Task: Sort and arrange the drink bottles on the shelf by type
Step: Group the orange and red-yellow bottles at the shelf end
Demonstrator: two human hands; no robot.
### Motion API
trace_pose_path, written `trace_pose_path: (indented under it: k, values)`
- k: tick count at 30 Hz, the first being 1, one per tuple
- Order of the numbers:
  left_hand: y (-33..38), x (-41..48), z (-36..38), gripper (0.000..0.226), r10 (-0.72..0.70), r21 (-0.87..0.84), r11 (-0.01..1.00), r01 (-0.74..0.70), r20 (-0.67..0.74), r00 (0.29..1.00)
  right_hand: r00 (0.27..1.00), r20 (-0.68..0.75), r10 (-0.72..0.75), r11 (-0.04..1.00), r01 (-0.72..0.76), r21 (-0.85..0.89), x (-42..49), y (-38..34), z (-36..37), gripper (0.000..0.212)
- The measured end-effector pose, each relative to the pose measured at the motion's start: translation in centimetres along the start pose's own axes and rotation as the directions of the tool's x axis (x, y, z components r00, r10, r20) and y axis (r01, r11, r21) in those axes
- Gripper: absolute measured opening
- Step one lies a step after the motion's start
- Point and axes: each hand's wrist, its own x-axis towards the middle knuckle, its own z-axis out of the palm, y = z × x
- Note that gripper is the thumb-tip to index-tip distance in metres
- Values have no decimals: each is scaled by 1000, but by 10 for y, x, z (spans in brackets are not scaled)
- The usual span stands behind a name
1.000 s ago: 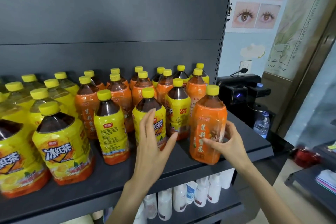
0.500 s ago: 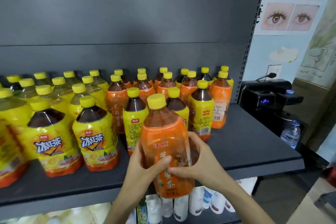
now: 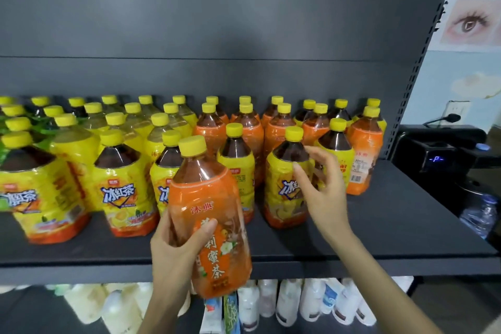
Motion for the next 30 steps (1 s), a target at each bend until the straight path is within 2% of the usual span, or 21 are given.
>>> trace_pose_path:
  k: [2, 4, 5, 8, 9, 12, 15, 17, 19, 21, 25, 30]
  values:
    - [0, 1, -5, 65, 4, 8, 1000, -4, -36, 999, 998, -15, 57, 988, -59, -142, 4, 14, 8, 64]
    - [1, 1, -9, 69, 31, 26, 999, -29, -59, 998, 987, 20, 158, 963, -149, -226, 4, 26, 19, 92]
    - [2, 1, -9, 73, 43, 35, 999, -41, -61, 997, 985, 26, 173, 950, -160, -267, 2, 29, 25, 99]
    - [3, 0, -10, 69, 48, 69, 997, -43, -73, 996, 993, -26, 113, 922, -114, -370, -1, 36, 31, 97]
    - [3, 0, -11, 74, 52, 71, 996, -46, -73, 996, 993, -39, 109, 918, -115, -379, -1, 35, 31, 95]
    - [-1, 0, -11, 115, 54, 95, 994, -46, -92, 994, 992, -40, 118, 910, -124, -395, -6, 33, 23, 95]
    - [-2, 1, -10, 125, 62, 91, 994, -53, -90, 994, 991, -53, 126, 898, -137, -419, -14, 28, 7, 94]
    - [-3, 1, -7, 113, 62, 87, 995, -56, -59, 996, 990, -64, 126, 886, -141, -442, -19, 28, -9, 93]
    - [-3, 2, -4, 86, 57, 84, 995, -53, -42, 997, 986, -89, 139, 865, -165, -474, -22, 28, -27, 93]
    - [-3, 2, -2, 73, 55, 77, 996, -51, -44, 998, 980, -127, 156, 836, -199, -511, -23, 30, -44, 93]
    - [-5, 4, 0, 69, 58, 78, 995, -56, -31, 998, 966, -204, 160, 810, -247, -532, -18, 33, -74, 92]
    - [-4, 6, -1, 83, 63, 68, 996, -61, -38, 997, 949, -267, 168, 795, -291, -532, -7, 43, -101, 98]
